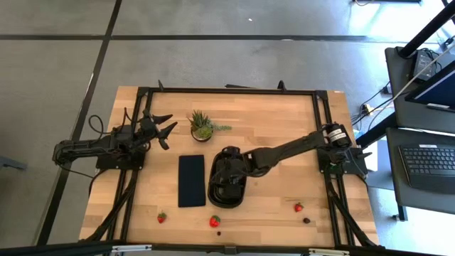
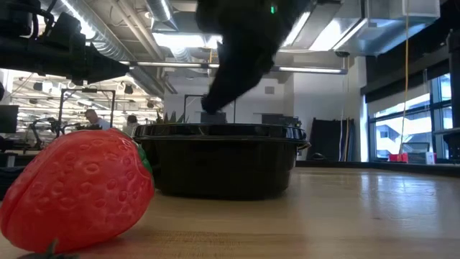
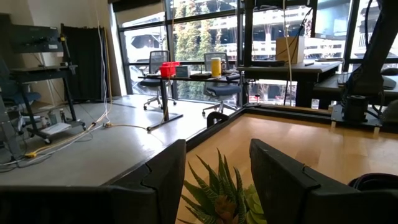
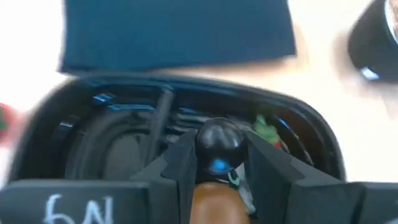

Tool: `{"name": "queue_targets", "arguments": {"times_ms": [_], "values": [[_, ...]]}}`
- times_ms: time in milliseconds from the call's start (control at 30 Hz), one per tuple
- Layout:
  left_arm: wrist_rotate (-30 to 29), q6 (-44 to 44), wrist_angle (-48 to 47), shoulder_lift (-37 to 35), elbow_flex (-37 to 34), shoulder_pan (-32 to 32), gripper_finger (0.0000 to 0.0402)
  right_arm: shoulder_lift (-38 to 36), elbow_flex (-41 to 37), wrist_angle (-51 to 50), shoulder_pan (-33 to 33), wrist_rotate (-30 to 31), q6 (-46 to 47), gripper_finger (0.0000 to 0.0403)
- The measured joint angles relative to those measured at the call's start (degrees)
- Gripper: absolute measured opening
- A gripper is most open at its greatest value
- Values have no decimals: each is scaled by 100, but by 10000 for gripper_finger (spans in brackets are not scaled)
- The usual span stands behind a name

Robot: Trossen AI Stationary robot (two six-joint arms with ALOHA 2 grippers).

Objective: Pick and placing Produce into tupperware
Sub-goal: Put the black cherry into the black bin, then put the red strawberry into the black bin

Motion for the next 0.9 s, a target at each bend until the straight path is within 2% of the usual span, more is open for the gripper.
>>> {"name": "queue_targets", "arguments": {"times_ms": [300,567,700,900], "values": [[0,0,0,-2,-2,2,171,0,-528,369,-202,11,-29,122],[-2,0,0,0,-2,1,171,2,-629,333,-215,4,-25,126],[-2,0,0,0,-1,2,171,2,-627,342,-212,-1,-31,159],[-2,0,0,-2,-2,0,171,2,-627,350,-212,-2,-23,241]]}}
